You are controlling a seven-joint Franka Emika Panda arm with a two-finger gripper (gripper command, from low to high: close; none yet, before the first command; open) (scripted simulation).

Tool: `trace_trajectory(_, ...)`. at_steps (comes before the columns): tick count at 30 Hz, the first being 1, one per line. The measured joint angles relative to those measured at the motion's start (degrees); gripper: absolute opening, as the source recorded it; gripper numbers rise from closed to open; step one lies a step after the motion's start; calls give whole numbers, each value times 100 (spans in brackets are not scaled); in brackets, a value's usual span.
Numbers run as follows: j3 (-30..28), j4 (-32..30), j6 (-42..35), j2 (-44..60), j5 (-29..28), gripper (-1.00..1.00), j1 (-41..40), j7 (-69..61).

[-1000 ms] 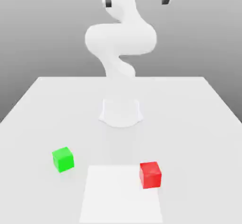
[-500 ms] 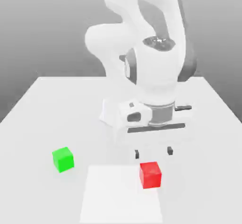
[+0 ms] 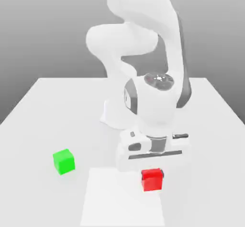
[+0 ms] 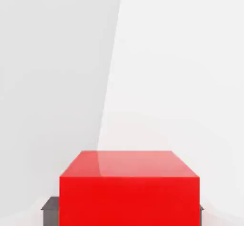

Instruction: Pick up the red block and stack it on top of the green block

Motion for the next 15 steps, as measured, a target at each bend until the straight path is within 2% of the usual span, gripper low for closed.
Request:
trace_trajectory(4,12,-120,-649,-769,170,-100,-28,-235)
trace_trajectory(15,-1490,-490,-1255,-1808,-531,-100,-1318,-3415)
